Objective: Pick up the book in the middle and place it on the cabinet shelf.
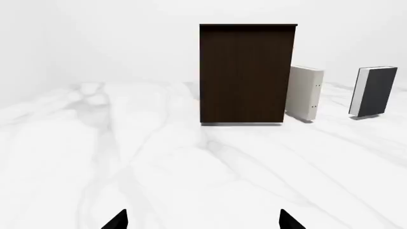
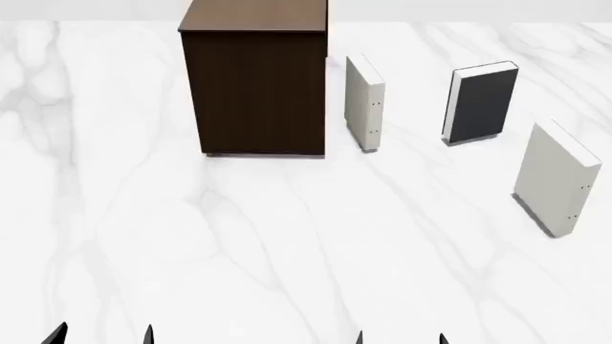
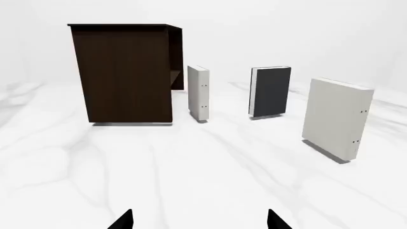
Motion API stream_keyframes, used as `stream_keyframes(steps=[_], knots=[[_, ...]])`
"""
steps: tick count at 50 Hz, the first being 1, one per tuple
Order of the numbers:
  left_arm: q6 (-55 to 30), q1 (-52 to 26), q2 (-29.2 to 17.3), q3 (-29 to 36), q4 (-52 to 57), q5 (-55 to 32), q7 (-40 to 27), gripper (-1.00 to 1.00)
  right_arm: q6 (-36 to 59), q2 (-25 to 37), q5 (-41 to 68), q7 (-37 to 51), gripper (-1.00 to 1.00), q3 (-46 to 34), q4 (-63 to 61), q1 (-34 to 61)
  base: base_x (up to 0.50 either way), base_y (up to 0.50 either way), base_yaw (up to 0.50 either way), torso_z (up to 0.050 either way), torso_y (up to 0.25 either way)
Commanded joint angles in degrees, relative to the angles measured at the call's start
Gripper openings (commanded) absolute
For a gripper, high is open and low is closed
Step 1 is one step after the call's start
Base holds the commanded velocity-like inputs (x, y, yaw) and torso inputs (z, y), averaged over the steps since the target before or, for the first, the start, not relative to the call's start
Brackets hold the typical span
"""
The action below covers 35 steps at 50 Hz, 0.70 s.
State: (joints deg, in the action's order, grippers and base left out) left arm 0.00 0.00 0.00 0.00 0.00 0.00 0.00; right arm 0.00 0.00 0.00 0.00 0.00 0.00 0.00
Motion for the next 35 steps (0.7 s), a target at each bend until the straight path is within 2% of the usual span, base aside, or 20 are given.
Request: stream_keyframes(steps=[1,22,28,35], knots=[[0.1,0.1,-0.9,1.1,0.3,-0.5,-1.4,1.00,0.0,0.8,1.1,1.1,1.00,-1.1,0.1,0.0,0.00,0.00,0.00,0.000,0.000],[-1.2,0.5,-3.6,3.6,2.1,-1.9,-6.7,1.00,0.2,3.6,3.9,4.4,1.00,-4.5,-0.5,-0.2,0.00,0.00,0.00,0.000,0.000],[-2.2,2.7,-4.3,3.8,10.1,-2.0,-7.9,1.00,2.7,4.2,4.5,6.3,1.00,-4.1,-6.7,-2.0,0.00,0.00,0.00,0.000,0.000],[-7.6,3.3,-5.1,5.1,20.3,-1.6,-8.6,1.00,6.9,5.3,2.9,8.1,1.00,-4.9,-15.9,-2.3,0.00,0.00,0.00,0.000,0.000]])
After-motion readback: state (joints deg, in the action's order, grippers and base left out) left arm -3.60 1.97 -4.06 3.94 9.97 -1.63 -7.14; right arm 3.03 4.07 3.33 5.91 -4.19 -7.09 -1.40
